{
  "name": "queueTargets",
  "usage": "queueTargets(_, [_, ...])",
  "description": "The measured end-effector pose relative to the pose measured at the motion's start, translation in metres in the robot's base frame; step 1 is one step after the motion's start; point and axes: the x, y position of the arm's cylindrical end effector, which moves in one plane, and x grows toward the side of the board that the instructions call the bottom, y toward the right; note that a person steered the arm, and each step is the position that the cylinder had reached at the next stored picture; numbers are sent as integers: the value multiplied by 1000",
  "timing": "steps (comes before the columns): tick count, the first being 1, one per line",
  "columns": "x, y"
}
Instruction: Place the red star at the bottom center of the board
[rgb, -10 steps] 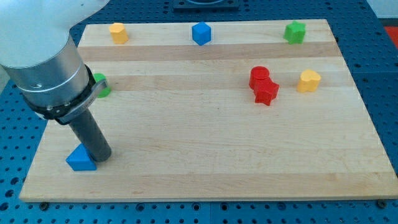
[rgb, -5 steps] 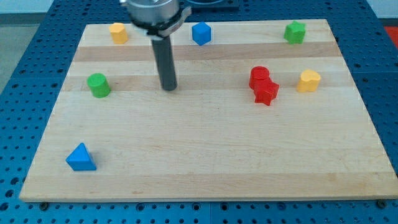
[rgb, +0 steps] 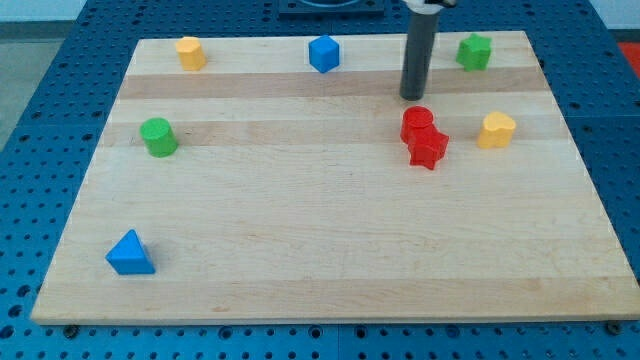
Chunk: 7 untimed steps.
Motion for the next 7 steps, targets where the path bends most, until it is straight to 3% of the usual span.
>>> queueTargets(7, [102, 7])
